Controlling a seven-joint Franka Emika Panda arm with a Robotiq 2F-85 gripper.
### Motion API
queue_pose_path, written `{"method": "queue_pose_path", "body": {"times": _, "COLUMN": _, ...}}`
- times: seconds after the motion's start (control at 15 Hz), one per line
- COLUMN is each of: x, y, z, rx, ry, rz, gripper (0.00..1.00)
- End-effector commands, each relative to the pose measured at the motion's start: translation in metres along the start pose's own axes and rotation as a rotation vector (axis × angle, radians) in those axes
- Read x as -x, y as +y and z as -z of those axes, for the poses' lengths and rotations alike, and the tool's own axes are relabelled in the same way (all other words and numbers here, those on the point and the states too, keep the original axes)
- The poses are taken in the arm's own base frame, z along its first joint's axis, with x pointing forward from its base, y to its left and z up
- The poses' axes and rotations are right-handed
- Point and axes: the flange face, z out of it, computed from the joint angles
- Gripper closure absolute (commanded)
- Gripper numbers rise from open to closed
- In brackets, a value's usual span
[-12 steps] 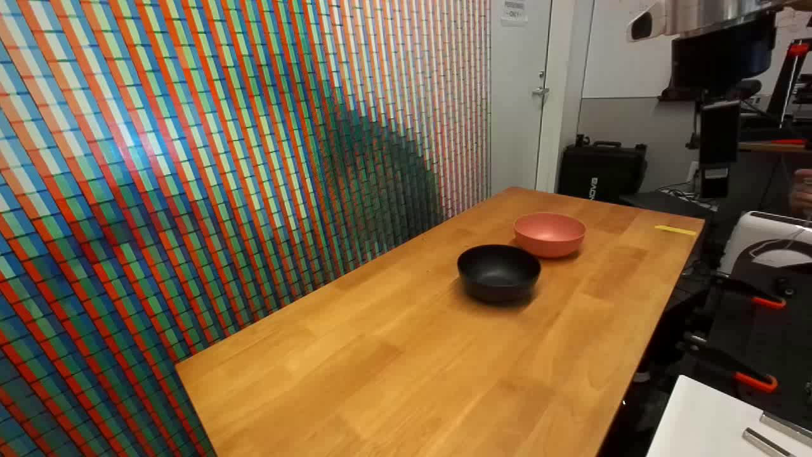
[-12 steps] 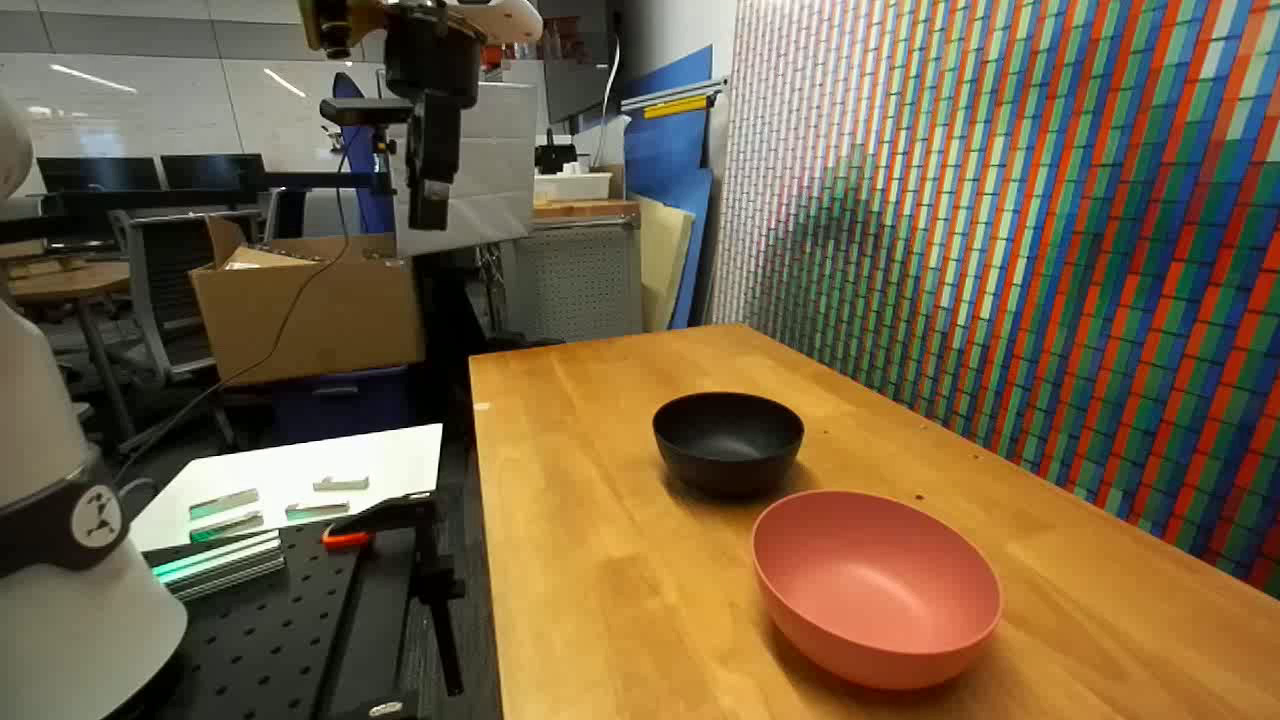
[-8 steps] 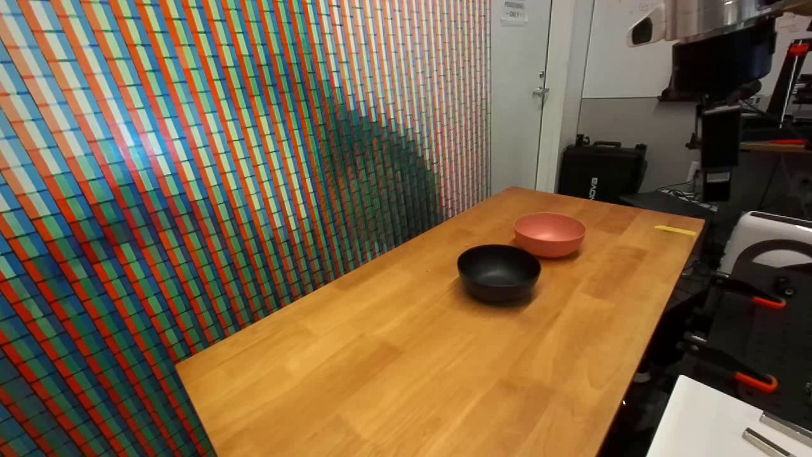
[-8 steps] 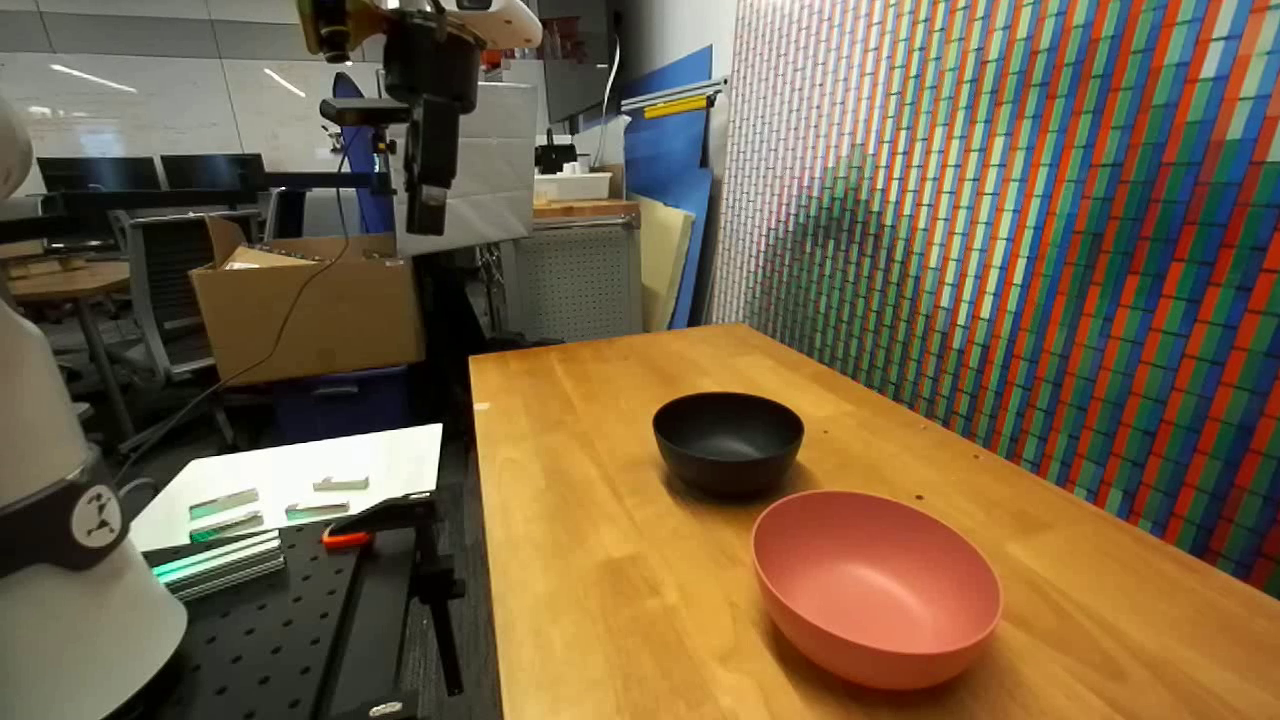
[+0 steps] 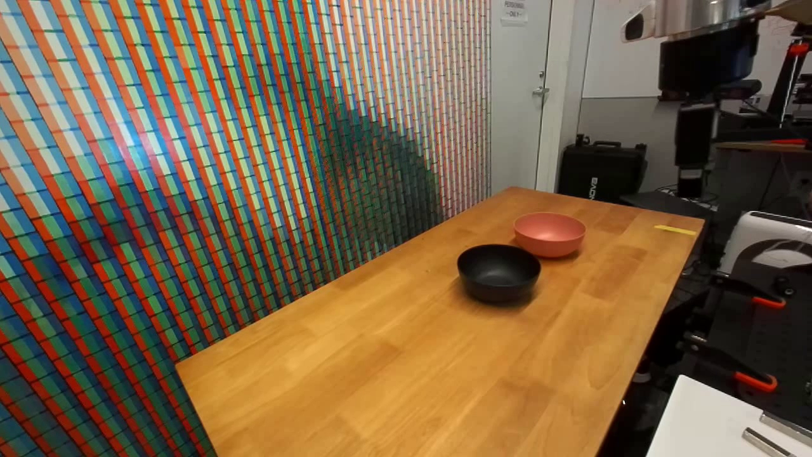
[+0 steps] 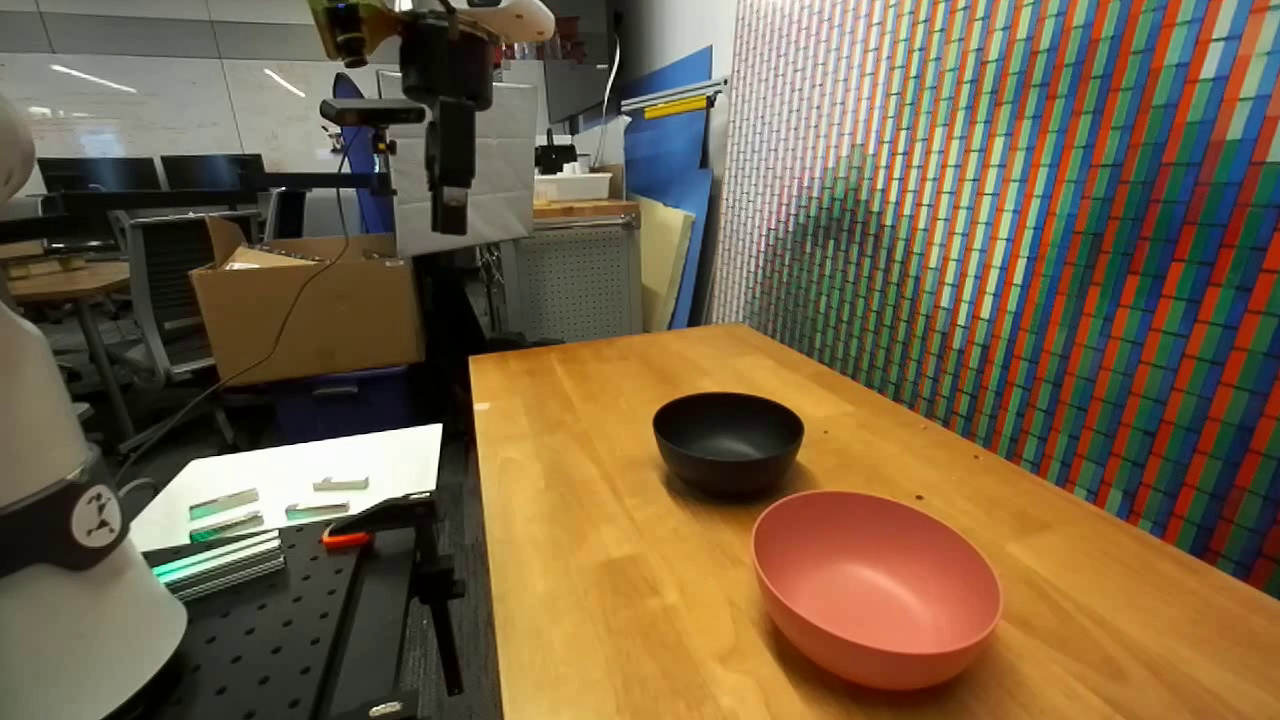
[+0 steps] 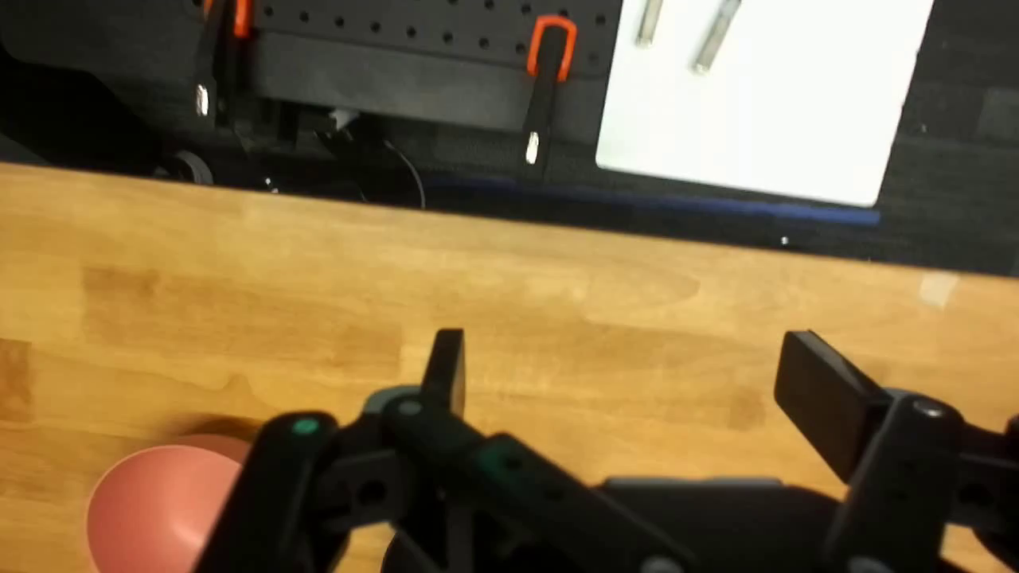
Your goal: Put the black bowl on top of the pink bowl
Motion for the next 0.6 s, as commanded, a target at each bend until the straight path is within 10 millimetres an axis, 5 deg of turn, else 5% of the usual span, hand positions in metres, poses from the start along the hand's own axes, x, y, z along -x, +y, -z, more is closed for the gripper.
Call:
{"method": "queue_pose_path", "body": {"times": 0.0, "x": -0.054, "y": 0.028, "z": 0.025, "rx": -0.098, "ry": 0.099, "rz": -0.152, "gripper": 0.0}}
{"method": "queue_pose_path", "body": {"times": 0.33, "x": -0.139, "y": 0.076, "z": 0.049, "rx": -0.224, "ry": 0.203, "rz": -0.382, "gripper": 0.0}}
{"method": "queue_pose_path", "body": {"times": 0.53, "x": -0.173, "y": 0.072, "z": 0.032, "rx": -0.283, "ry": 0.26, "rz": -0.505, "gripper": 0.0}}
